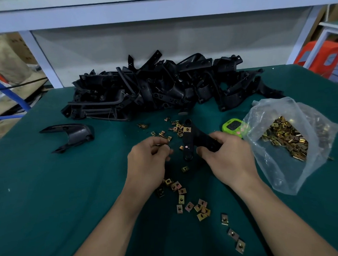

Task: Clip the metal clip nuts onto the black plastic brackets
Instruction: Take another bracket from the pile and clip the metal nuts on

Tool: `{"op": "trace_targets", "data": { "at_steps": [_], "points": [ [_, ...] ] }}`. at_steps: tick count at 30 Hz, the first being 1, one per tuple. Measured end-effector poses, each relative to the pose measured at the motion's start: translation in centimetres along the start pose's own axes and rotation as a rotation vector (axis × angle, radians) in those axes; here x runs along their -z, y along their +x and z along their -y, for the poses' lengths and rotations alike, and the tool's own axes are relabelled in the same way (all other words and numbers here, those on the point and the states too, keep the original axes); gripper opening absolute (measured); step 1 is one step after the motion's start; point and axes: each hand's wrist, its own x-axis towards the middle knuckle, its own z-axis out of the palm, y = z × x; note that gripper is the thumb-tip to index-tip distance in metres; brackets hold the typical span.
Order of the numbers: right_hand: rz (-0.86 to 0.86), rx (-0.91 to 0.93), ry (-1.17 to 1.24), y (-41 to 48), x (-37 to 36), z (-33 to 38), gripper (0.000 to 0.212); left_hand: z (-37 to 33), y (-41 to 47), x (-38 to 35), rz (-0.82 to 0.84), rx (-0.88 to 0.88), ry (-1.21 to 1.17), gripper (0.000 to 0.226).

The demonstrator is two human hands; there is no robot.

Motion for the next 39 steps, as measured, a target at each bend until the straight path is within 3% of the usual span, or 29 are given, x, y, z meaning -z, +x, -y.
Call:
{"op": "trace_targets", "data": {
  "at_steps": [10,18,25,31,39],
  "points": [
    [-0.003,-0.009,-0.018,-0.1,0.2,0.0,0.015,-0.3,0.3,1.1,-0.066,-0.089,0.047,0.018],
    [0.013,0.042,-0.099,-0.5,0.0,0.2,0.018,1.3,2.2,4.2,-0.169,0.052,-0.129,0.025],
    [0.001,0.04,-0.087,-0.3,0.0,-0.1,0.019,2.2,2.2,3.6,-0.139,0.003,-0.036,0.024],
    [-0.002,0.037,-0.071,0.0,0.0,0.0,0.018,2.4,2.4,3.3,-0.098,0.03,-0.094,0.015],
    [0.027,0.048,-0.102,0.0,0.0,-0.2,0.017,1.9,2.3,3.1,-0.072,0.031,-0.122,0.031]
  ]
}}
